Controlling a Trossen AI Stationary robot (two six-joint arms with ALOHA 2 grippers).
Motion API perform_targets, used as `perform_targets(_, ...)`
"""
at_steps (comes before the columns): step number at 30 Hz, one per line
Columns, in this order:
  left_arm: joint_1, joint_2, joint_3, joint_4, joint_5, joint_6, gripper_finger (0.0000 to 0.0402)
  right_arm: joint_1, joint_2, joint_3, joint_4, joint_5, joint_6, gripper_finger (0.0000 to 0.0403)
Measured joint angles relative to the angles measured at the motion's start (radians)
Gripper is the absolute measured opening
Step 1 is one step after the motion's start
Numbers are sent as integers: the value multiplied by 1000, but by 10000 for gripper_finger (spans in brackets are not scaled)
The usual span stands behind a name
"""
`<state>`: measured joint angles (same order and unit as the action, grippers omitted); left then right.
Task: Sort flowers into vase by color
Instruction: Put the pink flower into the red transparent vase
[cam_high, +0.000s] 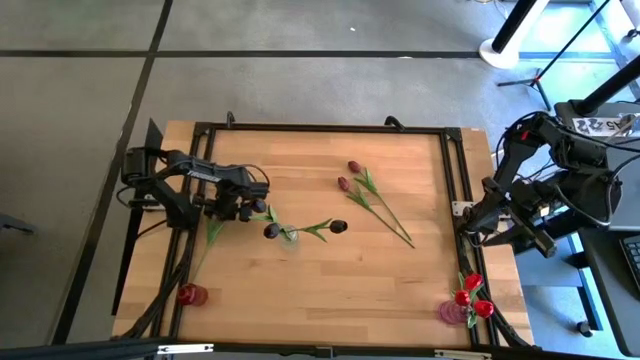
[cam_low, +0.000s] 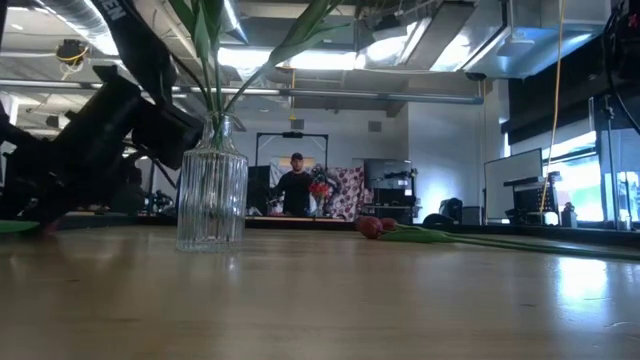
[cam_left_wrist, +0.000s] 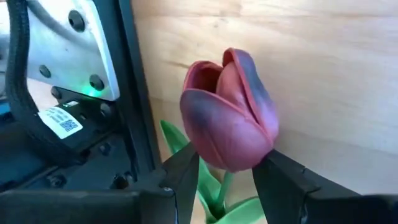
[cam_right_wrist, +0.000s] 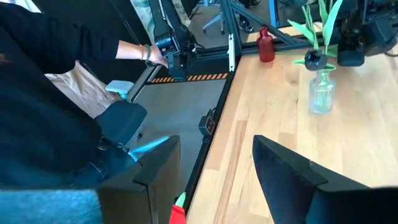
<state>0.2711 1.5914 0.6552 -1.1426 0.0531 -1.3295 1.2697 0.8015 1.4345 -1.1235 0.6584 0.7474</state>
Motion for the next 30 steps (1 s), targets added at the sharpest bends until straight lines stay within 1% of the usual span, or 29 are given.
perform_targets(3,-3,-9,-45,48,59,-62,137,0,3,0,0,-7,34,202)
perform_targets(5,-22,-10,-56,63,83,-88,125,0,3,0,0,-7,46,202)
perform_targets(9,-52,-1,-41,53,38,-127,79,0,15,0,0,-8,61,202)
perform_targets(12,-52,4,-18,53,8,-96,28,0,19,0,0,-8,61,202)
perform_targets(14,-59,6,0,48,-14,-82,10,0,19,0,0,-13,61,202)
perform_targets(18,-69,-3,70,48,-113,-67,7,0,18,0,-1,-15,60,202)
perform_targets(21,-85,-25,153,-13,-189,-67,4,0,18,0,2,-16,60,202)
perform_targets(24,-98,-65,263,-135,-312,-123,4,0,13,0,10,-16,60,202)
perform_targets(28,-97,-137,440,-285,-481,-151,3,0,10,0,27,-16,50,202)
perform_targets(30,-98,-179,540,-318,-584,-148,3,0,6,0,27,-13,16,202)
